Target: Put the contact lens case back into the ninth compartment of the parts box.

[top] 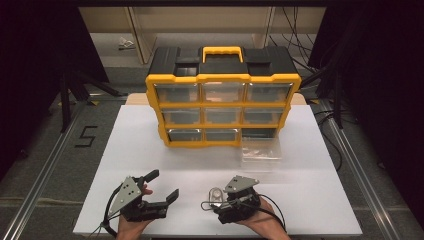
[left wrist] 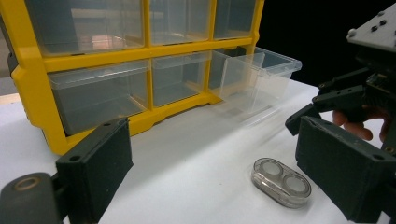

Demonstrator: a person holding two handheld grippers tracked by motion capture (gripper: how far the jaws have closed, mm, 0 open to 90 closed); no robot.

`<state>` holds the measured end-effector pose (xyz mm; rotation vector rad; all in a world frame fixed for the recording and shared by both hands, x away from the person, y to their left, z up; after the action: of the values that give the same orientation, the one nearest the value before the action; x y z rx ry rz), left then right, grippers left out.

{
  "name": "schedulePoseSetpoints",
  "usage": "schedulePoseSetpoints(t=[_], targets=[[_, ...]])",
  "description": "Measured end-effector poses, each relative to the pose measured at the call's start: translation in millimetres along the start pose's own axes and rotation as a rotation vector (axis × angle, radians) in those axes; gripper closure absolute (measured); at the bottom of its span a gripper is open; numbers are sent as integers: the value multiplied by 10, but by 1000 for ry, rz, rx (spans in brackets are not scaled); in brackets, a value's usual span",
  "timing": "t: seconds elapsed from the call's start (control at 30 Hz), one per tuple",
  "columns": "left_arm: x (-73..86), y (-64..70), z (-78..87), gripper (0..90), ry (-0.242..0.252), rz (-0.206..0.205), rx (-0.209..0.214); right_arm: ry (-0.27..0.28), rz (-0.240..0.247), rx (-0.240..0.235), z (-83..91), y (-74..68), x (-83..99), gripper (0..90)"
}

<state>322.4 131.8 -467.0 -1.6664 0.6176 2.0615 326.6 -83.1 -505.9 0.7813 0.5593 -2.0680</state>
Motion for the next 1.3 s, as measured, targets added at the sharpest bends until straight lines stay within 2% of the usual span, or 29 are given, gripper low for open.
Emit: schedulePoseSetpoints(t=[0.47,0.57,0.6,0.77,1.1,1.3], targets=[[2,2,-2,106,0,-1,-2,-77,-14,-6,-239,-4,18,182],[2,1,-4,106,1,2,-4,-78,-23,-9,-259,1,22,187],[1,2,-3,106,2,2,-4,-89,-41,-8,-262,-11,31,189],[2,0,-1,106,1,-1,-4,-94,-17,-10,-315,-10,20,207],[2,4,-3,107,0,-4,-3,-134,-47,4,-405,13,30,267],[4,10,-4,107,-2,-10,-2,-135,-48,16,-427,12,30,290]])
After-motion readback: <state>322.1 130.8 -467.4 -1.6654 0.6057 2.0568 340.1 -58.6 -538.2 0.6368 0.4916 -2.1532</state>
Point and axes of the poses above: each handheld gripper's, and its own axes: z roughly backward along the jaws, x roughly out of its underside, y roughly to its right, the point moved 7 cm from there along -z, roughly forward along the jaws, and after that the axes turned 8 degrees about -x, right-handed, at the moved point
